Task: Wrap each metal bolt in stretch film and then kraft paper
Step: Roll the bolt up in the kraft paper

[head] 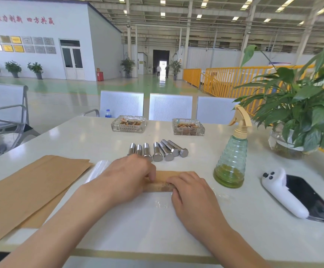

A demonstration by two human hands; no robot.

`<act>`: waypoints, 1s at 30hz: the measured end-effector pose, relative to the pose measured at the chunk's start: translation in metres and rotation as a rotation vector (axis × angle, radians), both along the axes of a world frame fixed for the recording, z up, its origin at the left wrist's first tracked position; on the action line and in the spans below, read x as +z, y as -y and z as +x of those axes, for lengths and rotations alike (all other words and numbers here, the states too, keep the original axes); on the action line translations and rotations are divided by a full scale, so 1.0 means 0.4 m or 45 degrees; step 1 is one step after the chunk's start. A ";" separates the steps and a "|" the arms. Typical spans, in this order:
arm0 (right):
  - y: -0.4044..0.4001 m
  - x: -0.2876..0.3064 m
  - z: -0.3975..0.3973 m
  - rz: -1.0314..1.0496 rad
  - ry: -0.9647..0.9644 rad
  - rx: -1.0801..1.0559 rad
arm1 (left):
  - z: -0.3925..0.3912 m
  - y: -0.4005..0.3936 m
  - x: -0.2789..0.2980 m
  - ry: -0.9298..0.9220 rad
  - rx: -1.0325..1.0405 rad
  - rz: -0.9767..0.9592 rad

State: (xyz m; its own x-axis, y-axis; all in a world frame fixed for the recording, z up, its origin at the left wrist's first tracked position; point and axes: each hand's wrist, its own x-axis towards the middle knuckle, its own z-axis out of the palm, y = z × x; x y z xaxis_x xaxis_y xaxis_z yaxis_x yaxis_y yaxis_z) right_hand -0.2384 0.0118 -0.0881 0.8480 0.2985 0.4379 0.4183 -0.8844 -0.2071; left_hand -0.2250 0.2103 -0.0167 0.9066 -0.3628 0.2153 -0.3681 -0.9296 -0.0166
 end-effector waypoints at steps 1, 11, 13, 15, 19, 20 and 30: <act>-0.001 0.000 0.000 0.001 -0.004 0.000 | -0.001 -0.010 0.004 -0.009 0.046 0.000; -0.002 0.004 -0.007 0.055 0.029 -0.005 | -0.023 -0.026 0.006 -0.004 0.289 0.188; 0.000 0.006 -0.011 0.069 0.046 -0.014 | -0.029 -0.022 0.002 0.009 0.306 0.172; 0.001 0.009 -0.015 0.081 0.064 -0.011 | -0.033 -0.021 -0.004 -0.010 0.312 0.154; -0.002 0.014 -0.017 0.086 0.083 -0.011 | -0.033 -0.031 -0.001 -0.066 0.329 0.170; -0.002 0.015 -0.017 0.085 0.085 -0.013 | -0.034 -0.034 0.005 -0.076 0.329 0.164; -0.004 0.020 -0.019 0.075 0.089 -0.050 | -0.025 -0.036 0.018 -0.052 0.355 0.159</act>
